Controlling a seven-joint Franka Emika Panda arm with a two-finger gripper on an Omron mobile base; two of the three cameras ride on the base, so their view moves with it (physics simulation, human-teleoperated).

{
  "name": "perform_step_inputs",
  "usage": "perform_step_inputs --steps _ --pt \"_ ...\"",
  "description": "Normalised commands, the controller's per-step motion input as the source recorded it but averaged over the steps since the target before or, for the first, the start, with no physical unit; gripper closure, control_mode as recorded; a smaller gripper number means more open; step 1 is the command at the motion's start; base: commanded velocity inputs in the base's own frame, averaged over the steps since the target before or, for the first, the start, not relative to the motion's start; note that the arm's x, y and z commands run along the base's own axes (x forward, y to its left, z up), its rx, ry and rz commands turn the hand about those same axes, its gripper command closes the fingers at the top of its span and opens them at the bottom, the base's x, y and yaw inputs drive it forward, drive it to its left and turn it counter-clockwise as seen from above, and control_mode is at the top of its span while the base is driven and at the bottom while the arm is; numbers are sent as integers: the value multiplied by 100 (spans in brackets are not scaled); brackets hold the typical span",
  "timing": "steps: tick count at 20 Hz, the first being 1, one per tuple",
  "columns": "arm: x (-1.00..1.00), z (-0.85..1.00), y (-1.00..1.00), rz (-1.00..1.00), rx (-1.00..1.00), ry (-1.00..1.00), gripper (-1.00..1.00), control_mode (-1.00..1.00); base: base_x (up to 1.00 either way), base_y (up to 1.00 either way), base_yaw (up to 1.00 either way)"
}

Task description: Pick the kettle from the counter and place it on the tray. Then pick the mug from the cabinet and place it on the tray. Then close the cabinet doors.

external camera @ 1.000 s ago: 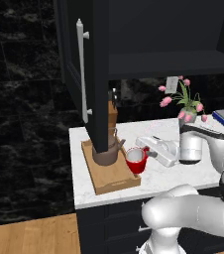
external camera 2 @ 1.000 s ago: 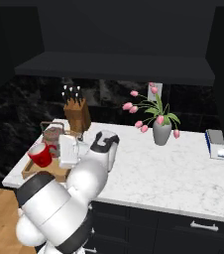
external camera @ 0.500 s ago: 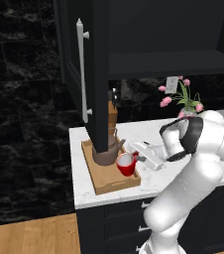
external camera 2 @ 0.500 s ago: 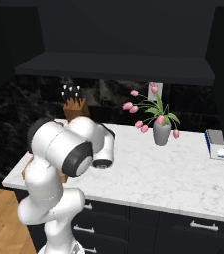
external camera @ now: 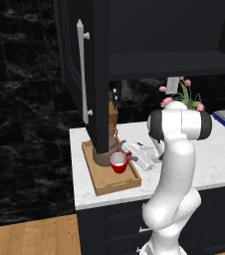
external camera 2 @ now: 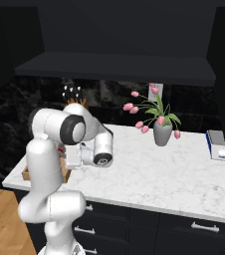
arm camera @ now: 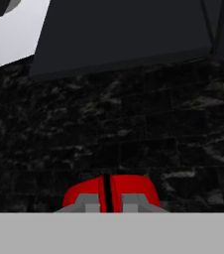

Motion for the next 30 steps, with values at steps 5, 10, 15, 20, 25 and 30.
perform_step_inputs --steps 5,10,15,20,25,30 --pt "45 -33 17 0 1 0 100 -100 0 0 0" --pt "-5 -21 7 0 -1 0 100 -100 0 0 0" --pt "-38 -22 0 0 -8 -2 100 -100 0 0 0" --pt "-19 -17 0 0 -14 -3 100 -100 0 0 0" --pt "0 -4 -2 0 -14 0 100 -100 0 0 0" --pt "0 -2 -6 0 -13 0 100 -100 0 0 0"
